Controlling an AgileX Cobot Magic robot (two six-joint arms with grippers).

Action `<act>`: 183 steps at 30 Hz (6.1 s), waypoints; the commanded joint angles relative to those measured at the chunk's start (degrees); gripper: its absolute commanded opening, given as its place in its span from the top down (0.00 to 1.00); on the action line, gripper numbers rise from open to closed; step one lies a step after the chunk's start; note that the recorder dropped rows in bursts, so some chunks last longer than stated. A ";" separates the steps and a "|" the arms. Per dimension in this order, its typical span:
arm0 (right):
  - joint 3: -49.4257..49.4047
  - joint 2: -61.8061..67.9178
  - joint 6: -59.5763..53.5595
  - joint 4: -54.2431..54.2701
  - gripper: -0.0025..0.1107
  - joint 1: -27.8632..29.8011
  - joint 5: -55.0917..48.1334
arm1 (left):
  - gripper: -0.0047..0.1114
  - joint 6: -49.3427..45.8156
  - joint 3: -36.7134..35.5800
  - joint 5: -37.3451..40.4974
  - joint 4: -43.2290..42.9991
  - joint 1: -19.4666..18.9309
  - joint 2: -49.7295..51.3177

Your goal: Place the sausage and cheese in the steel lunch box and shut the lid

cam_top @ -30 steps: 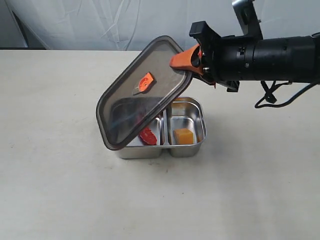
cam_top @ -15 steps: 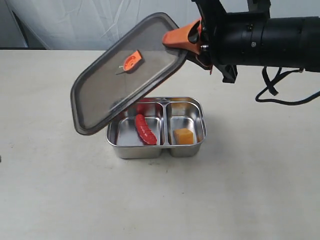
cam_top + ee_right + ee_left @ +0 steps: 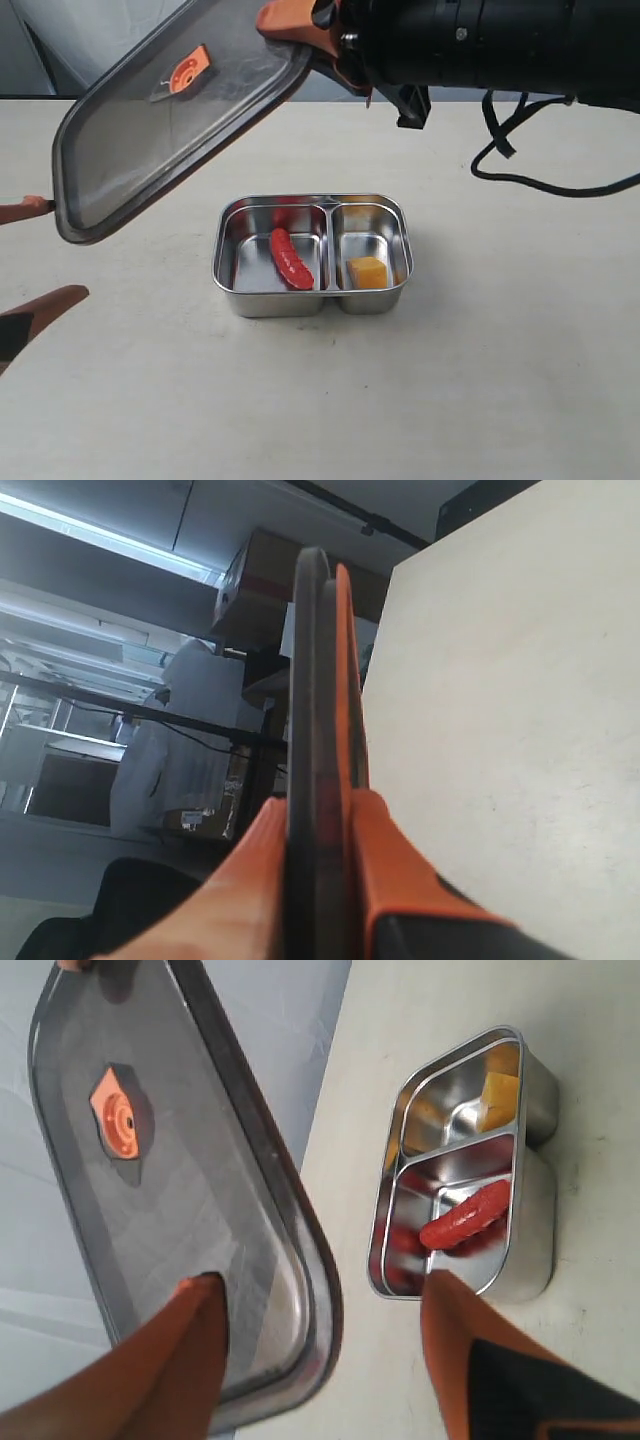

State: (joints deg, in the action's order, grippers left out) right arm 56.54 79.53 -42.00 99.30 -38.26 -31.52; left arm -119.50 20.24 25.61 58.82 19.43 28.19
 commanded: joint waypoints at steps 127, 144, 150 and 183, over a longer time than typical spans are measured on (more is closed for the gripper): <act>-1.39 29.08 -0.86 -36.15 0.98 27.41 -21.92 | 0.69 31.06 -0.10 -2.00 -15.67 0.11 -5.53; -1.39 29.08 4.65 -43.12 0.98 27.41 -17.84 | 0.69 31.06 -0.10 -1.87 -15.67 0.11 -5.53; -1.39 29.08 4.65 -43.13 0.68 27.41 -17.78 | 0.69 31.06 -0.10 -1.87 -15.67 0.11 -5.53; 0.92 27.63 6.15 -46.25 0.54 27.41 -20.57 | 0.69 31.06 -0.10 -1.09 -15.67 0.11 -5.53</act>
State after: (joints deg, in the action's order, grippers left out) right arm 57.32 107.43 -35.80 56.14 -11.60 -53.30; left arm -88.93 19.92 24.65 43.00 19.43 22.86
